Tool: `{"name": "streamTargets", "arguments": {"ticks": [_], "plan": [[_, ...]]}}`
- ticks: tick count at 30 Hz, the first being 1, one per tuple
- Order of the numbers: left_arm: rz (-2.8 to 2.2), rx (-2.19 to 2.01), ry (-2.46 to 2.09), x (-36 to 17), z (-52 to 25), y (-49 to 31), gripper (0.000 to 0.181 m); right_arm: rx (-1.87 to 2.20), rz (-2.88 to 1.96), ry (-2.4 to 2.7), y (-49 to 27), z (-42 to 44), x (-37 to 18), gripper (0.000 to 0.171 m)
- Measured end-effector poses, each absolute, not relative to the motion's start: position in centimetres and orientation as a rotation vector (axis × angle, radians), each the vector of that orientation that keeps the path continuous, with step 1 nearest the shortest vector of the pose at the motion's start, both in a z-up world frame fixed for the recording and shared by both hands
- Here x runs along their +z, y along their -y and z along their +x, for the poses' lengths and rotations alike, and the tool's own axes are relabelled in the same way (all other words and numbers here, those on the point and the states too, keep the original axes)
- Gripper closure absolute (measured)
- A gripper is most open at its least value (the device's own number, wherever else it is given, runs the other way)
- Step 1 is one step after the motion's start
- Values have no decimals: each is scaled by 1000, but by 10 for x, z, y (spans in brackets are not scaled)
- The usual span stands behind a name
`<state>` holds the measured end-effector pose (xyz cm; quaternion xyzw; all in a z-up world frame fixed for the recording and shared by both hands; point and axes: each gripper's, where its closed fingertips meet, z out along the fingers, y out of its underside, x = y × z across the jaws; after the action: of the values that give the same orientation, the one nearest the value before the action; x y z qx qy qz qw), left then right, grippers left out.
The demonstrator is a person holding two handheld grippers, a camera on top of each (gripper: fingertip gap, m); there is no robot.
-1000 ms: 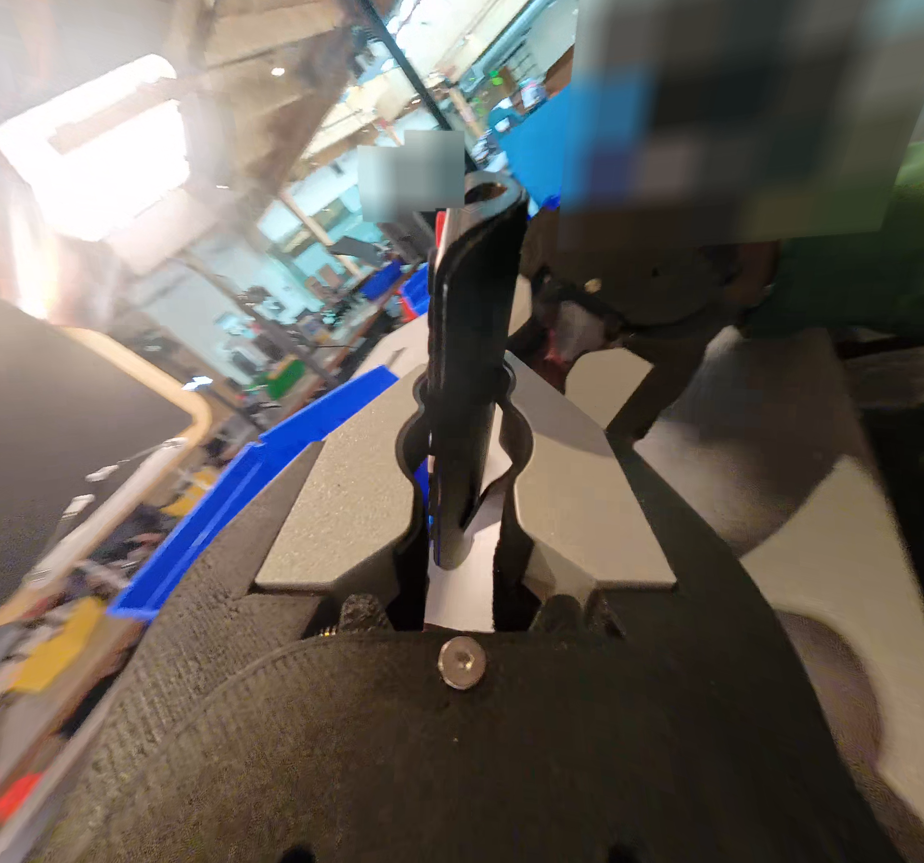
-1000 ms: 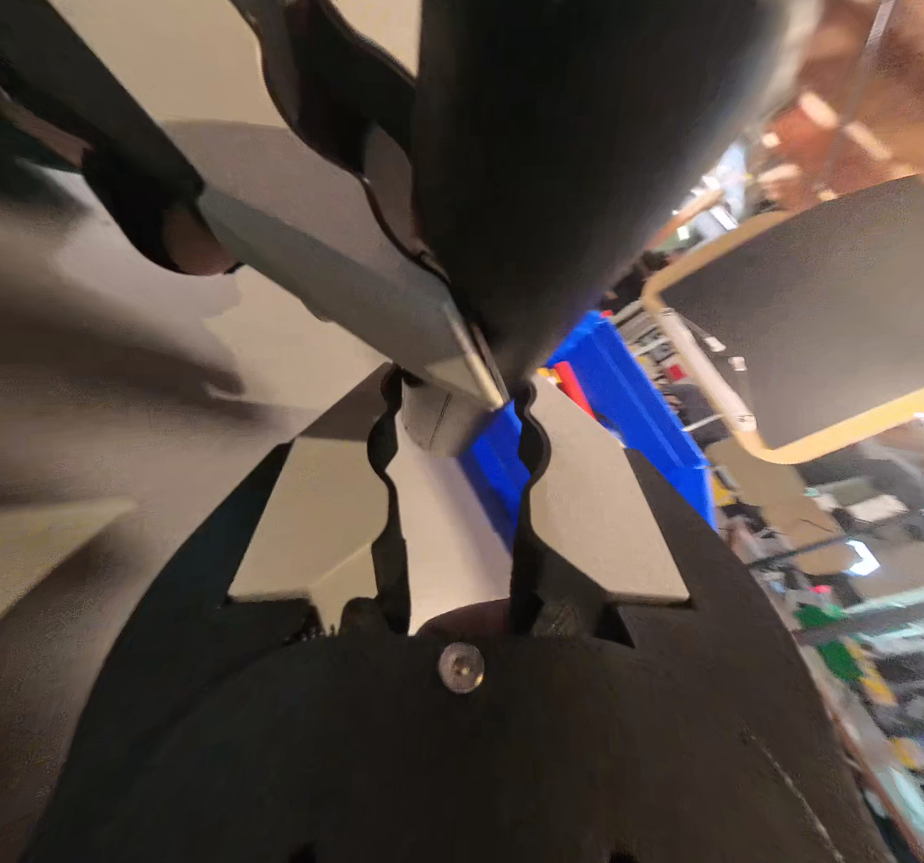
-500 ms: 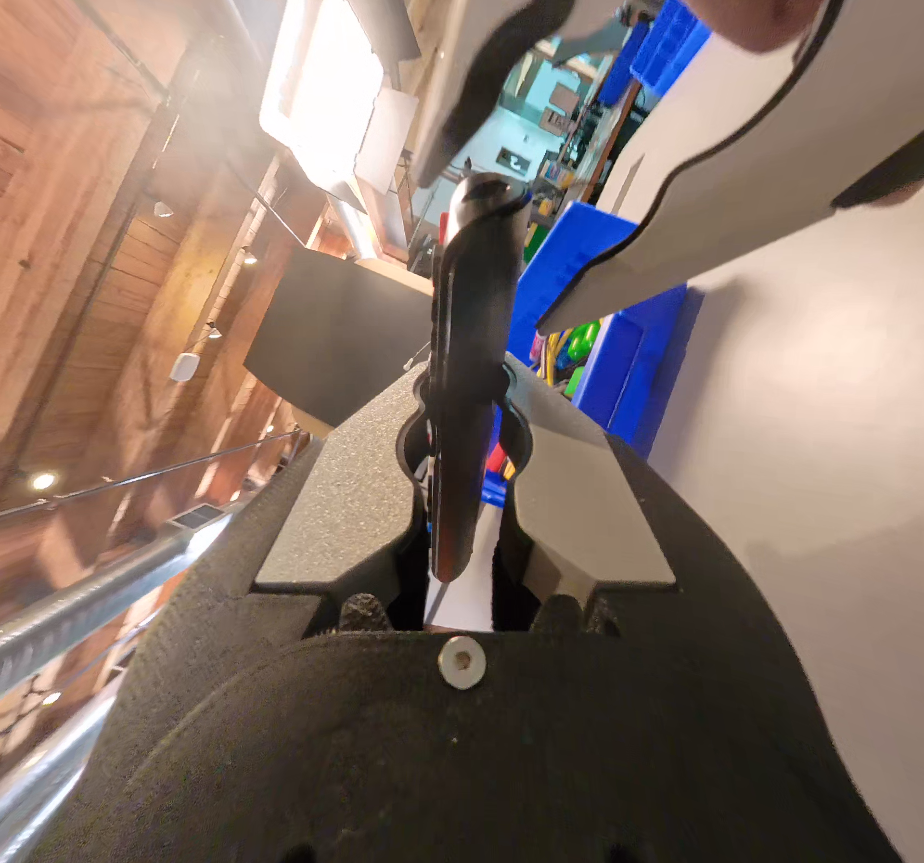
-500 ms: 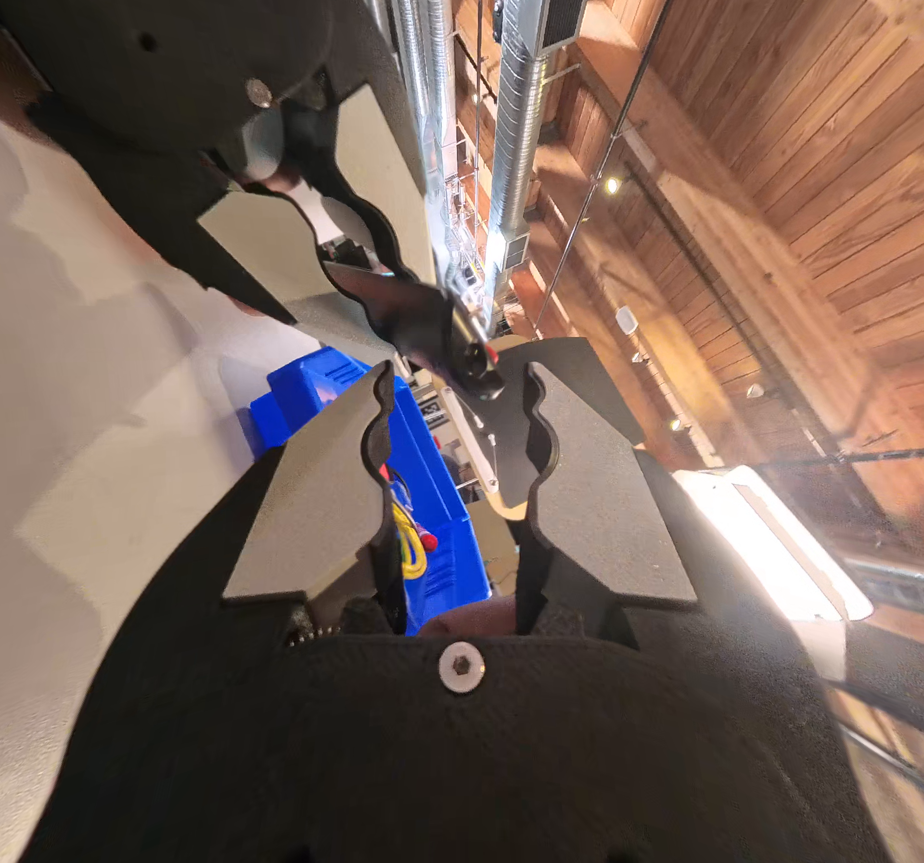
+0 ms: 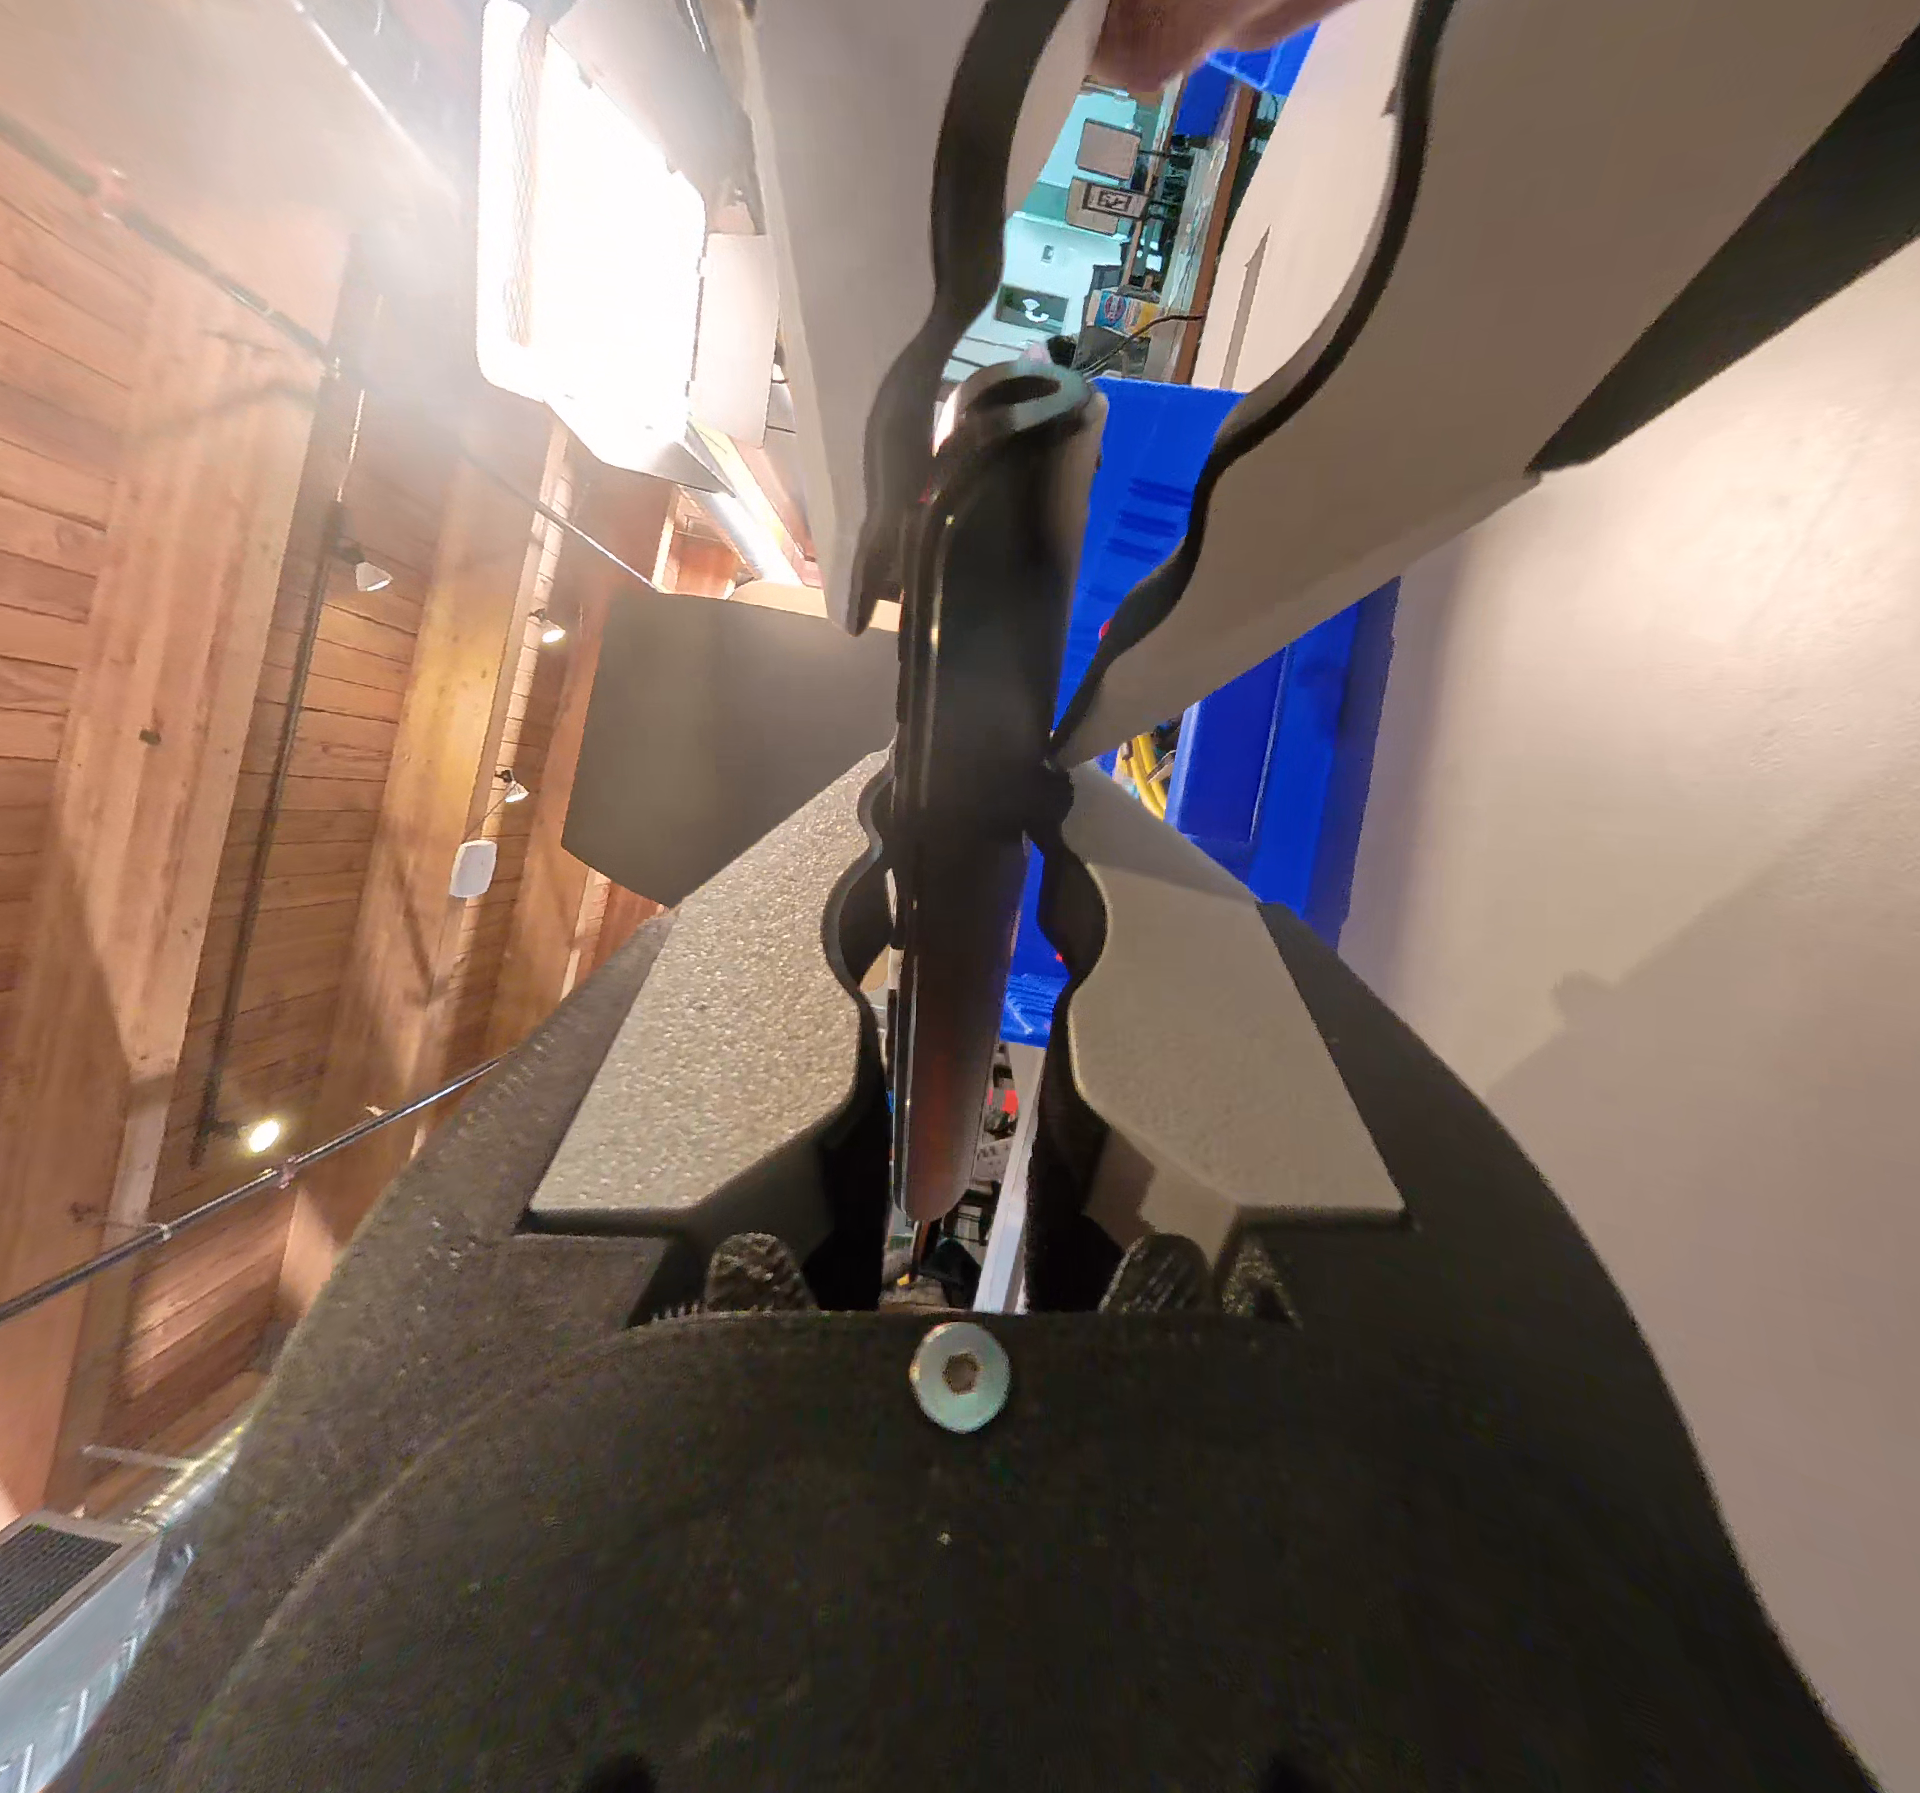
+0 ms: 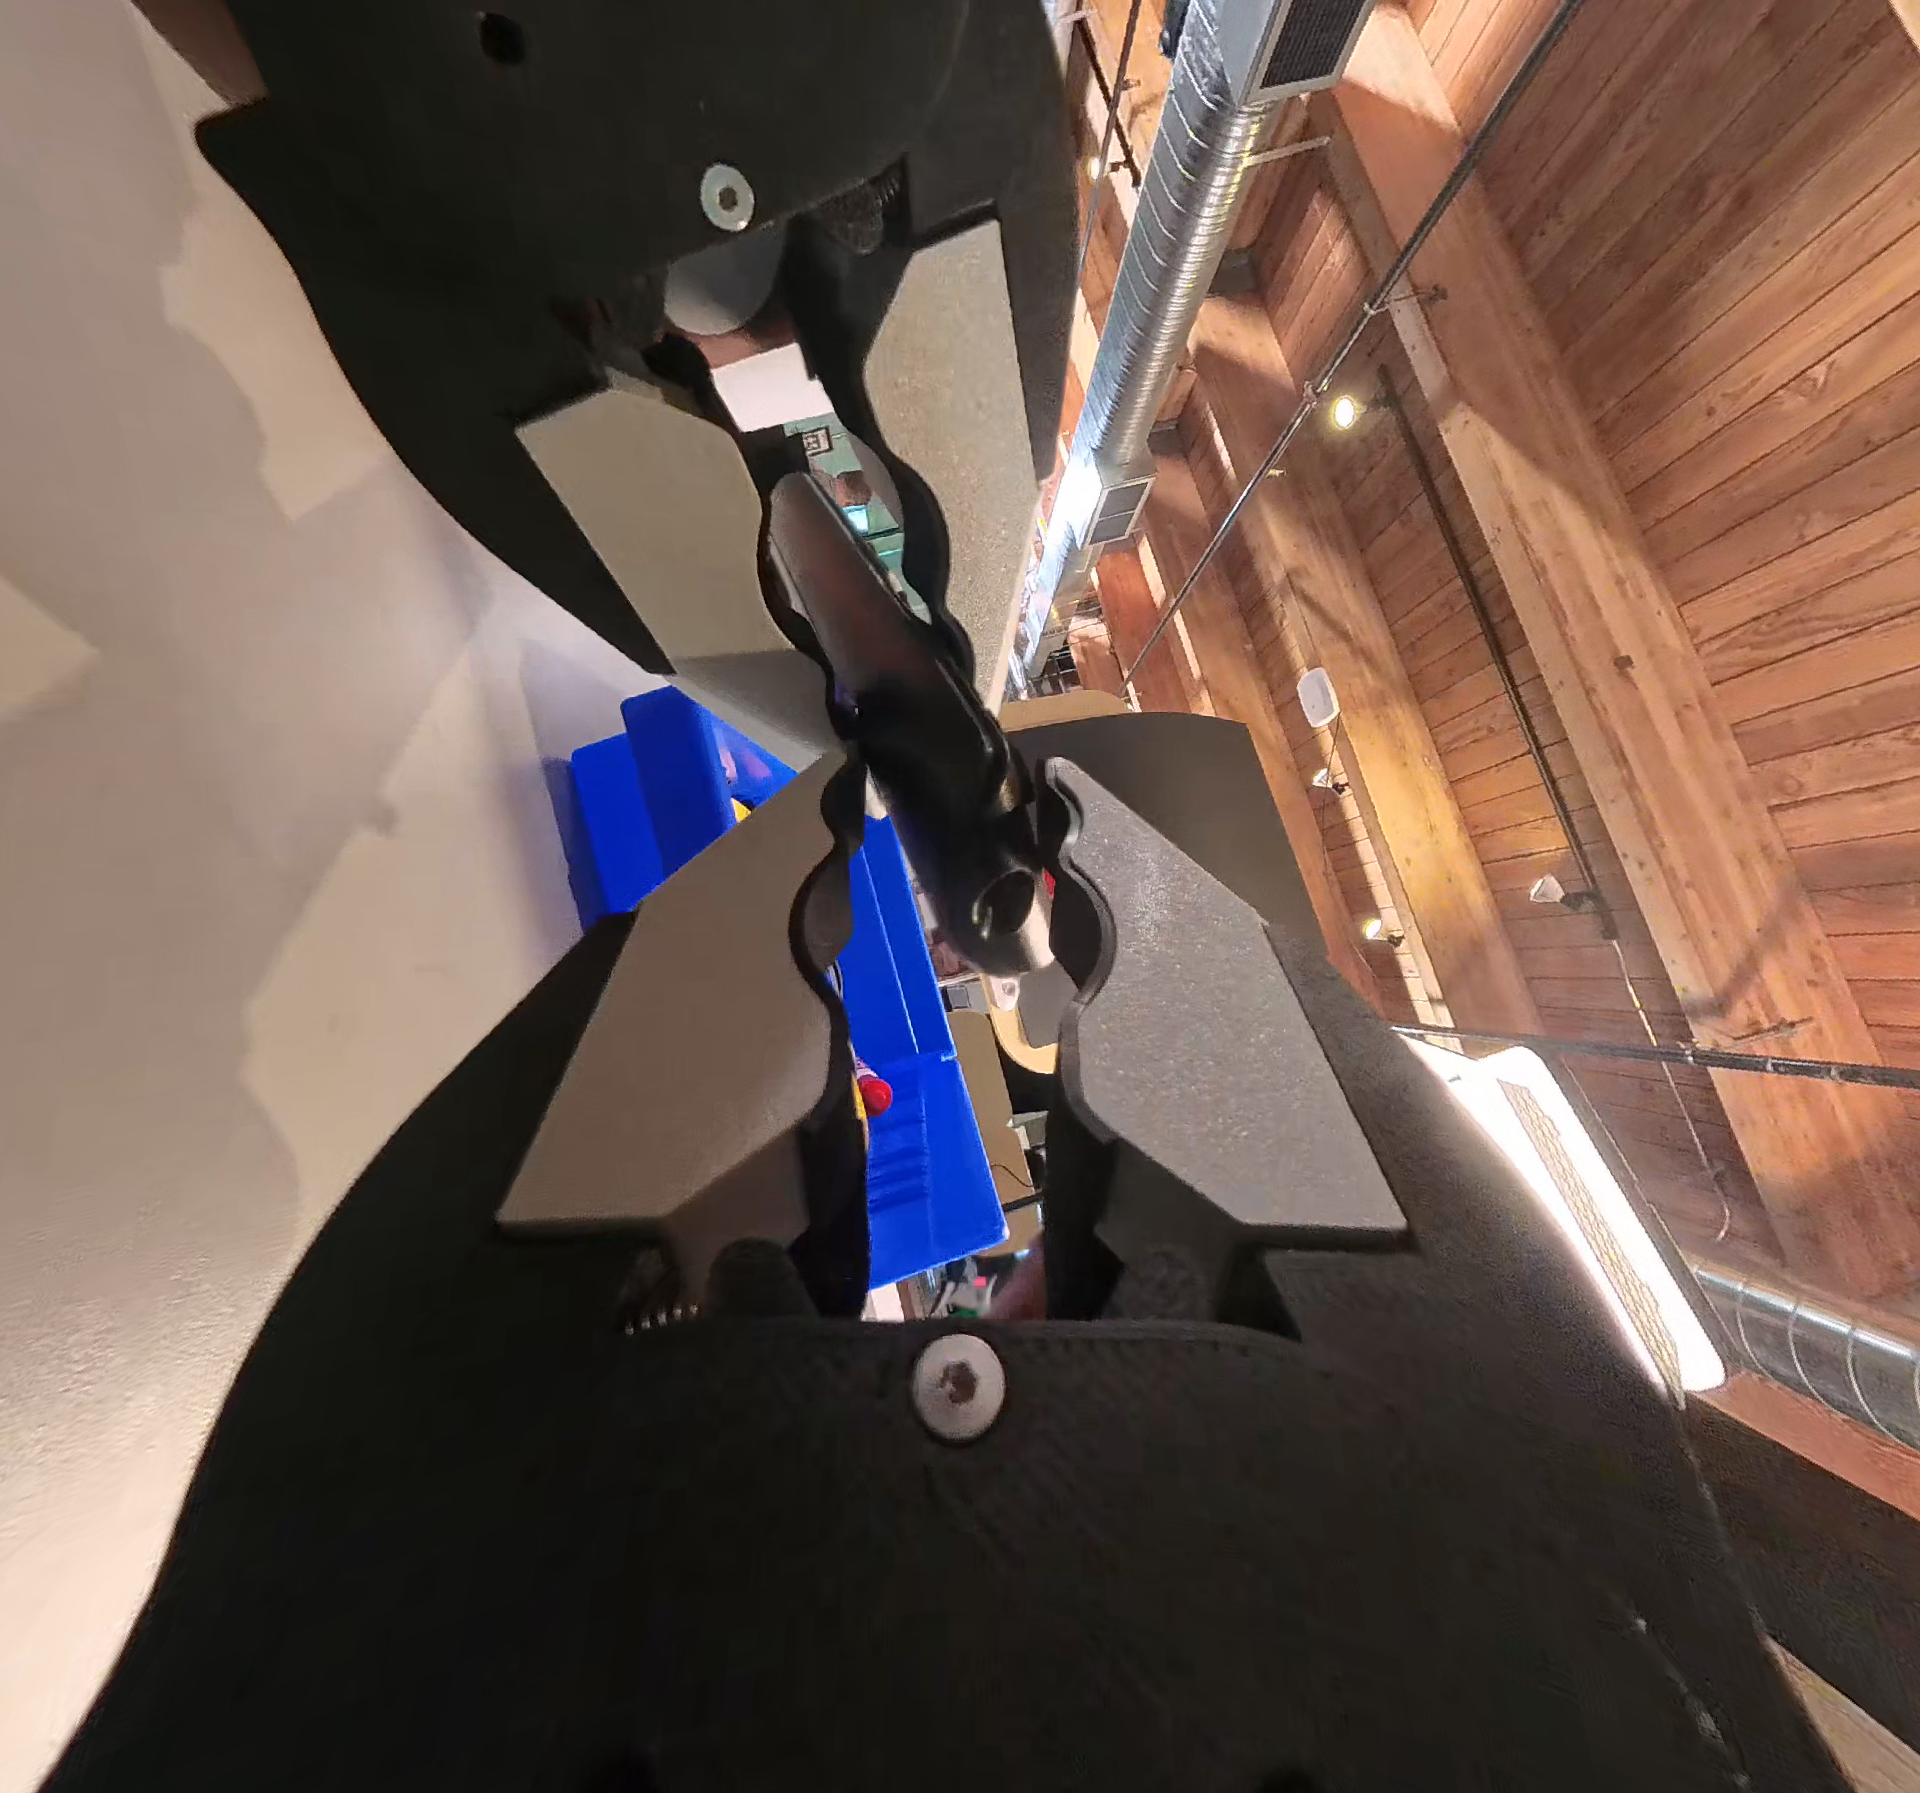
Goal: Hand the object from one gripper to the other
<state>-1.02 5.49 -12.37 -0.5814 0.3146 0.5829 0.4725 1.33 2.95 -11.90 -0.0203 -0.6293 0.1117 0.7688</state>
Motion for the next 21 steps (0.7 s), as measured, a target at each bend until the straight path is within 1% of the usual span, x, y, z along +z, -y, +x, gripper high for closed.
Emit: {"name": "streamTargets", "arguments": {"ticks": [9, 10, 16, 21], "plan": [[-1390, 1457, -745, -119, -11, -54, 158, 178, -22, 1352, -28, 12, -117, 143], [-1383, 1446, -722, -117, -11, -54, 156, 177, -28, 1344, -28, 13, -116, 144], [-1357, 1275, -553, -100, -13, -48, 128, 200, -66, 1313, -32, 15, -107, 146], [-1352, 1226, -510, -96, -15, -46, 122, 183, -66, 1304, -34, 16, -105, 148]]}}
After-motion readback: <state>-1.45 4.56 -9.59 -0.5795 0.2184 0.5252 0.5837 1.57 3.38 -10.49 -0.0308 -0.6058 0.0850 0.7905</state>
